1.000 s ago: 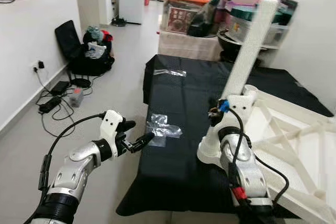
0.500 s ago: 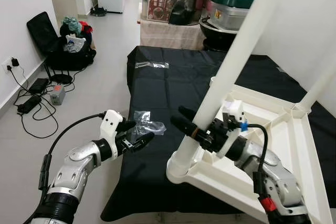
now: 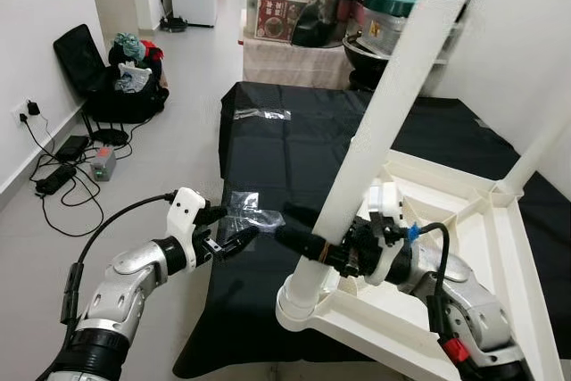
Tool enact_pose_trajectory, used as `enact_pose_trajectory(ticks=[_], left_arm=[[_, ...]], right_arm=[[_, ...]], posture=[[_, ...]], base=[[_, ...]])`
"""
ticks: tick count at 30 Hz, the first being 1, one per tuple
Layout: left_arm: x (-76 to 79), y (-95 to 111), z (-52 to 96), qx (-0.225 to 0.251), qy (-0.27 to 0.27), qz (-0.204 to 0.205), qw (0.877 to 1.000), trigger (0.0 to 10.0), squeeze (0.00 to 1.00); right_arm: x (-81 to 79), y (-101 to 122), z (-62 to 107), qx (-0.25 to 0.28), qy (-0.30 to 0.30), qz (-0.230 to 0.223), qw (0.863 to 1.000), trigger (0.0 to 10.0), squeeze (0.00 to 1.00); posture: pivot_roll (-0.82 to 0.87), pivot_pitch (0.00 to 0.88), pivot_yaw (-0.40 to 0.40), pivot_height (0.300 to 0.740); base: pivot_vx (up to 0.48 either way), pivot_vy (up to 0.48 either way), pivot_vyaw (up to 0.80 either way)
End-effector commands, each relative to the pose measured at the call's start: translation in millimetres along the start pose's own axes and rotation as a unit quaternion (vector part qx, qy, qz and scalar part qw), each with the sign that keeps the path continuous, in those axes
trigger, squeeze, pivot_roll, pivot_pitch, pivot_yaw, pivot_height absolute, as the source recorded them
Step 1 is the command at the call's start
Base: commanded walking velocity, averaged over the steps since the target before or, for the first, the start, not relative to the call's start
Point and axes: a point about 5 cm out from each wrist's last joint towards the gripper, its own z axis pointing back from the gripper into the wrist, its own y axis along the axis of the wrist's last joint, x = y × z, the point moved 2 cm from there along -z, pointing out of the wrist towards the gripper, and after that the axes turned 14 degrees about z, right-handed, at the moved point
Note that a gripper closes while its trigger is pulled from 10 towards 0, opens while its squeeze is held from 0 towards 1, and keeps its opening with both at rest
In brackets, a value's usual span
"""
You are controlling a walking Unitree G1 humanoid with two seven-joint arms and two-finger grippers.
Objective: Building children table
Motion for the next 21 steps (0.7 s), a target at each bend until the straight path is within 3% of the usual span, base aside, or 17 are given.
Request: enact_pose_trajectory(ticks=[1, 9, 11, 13, 14, 15, 16, 17, 18, 19, 20, 21], left_arm=[[-0.8, -3.7, 1.6, -0.008, -0.001, 0.005, 1.0, 10.0, 0.0], [-0.2, -3.6, 1.4, -0.012, -0.004, 0.002, 1.0, 10.0, 0.0], [-0.2, -3.4, 1.4, -0.012, -0.004, 0.002, 1.0, 10.0, 0.0], [-0.1, -3.5, 1.4, -0.011, -0.004, 0.002, 1.0, 10.0, 0.0], [-0.2, -3.6, 1.5, -0.011, -0.003, 0.003, 1.0, 10.0, 0.0], [-0.2, -3.6, 1.5, -0.011, -0.003, 0.003, 1.0, 10.0, 0.0], [-0.3, -3.6, 1.7, -0.011, -0.003, 0.003, 1.0, 10.0, 0.0], [-0.7, -3.7, 1.8, -0.011, -0.002, 0.003, 1.0, 10.0, 0.0], [-0.7, -3.7, 1.8, -0.011, -0.002, 0.003, 1.0, 10.0, 0.0], [-0.9, -3.7, 1.9, -0.011, -0.002, 0.004, 1.0, 10.0, 0.0], [-0.9, -3.7, 1.9, -0.011, -0.002, 0.004, 1.0, 10.0, 0.0], [-1.1, -3.7, 2.0, -0.011, -0.002, 0.004, 1.0, 10.0, 0.0]], right_arm=[[-20.5, -36.2, -0.6, -0.056, 0.043, -0.076, 0.995, 10.0, 0.0], [-18.1, -42.6, 1.9, -0.08, 0.079, -0.068, 0.991, 9.9, 0.0], [-10.4, -43.7, -0.6, -0.077, 0.042, -0.063, 0.994, 9.7, 0.0], [3.2, -48.7, -4.4, -0.087, -0.031, -0.06, 0.994, 9.8, 0.0], [17.4, -56.8, -4.8, -0.115, -0.113, -0.056, 0.985, 9.8, 0.0], [17.4, -56.8, -4.8, -0.115, -0.113, -0.056, 0.985, 9.8, 0.0], [26.5, -62.4, -3.9, -0.136, -0.169, -0.053, 0.975, 9.8, 0.0], [40.5, -72.8, 3.1, -0.175, -0.261, -0.058, 0.948, 9.8, 0.0], [40.5, -72.8, 3.1, -0.175, -0.261, -0.058, 0.948, 9.8, 0.0], [48.2, -79.6, 9.0, -0.201, -0.317, -0.062, 0.925, 9.8, 0.0], [48.2, -79.6, 9.0, -0.201, -0.317, -0.062, 0.925, 9.8, 0.0], [51.7, -83.3, 12.8, -0.215, -0.344, -0.065, 0.912, 9.8, 0.0]], posture=[[0.11, 0.0, -0.12, 0.74], [0.11, 0.0, -0.121, 0.74], [0.11, 0.0, -0.121, 0.74], [0.11, 0.0, -0.12, 0.74], [0.11, 0.0, -0.121, 0.74], [0.11, 0.0, -0.121, 0.74], [0.1, 0.0, -0.12, 0.74], [0.1, 0.0, -0.118, 0.74], [0.1, 0.0, -0.118, 0.74], [0.1, 0.0, -0.118, 0.74], [0.1, 0.0, -0.118, 0.74], [0.1, 0.0, -0.118, 0.74]], base=[[0.0, 0.0, 0.0], [0.0, 0.0, 0.0], [0.0, 0.0, 0.0], [0.0, 0.0, 0.0], [0.0, 0.0, 0.0], [0.0, 0.0, 0.0], [0.0, 0.0, 0.0], [0.0, 0.0, 0.0], [0.0, 0.0, 0.0], [0.0, 0.0, 0.0], [0.0, 0.0, 0.0], [0.0, 0.0, 0.0]])
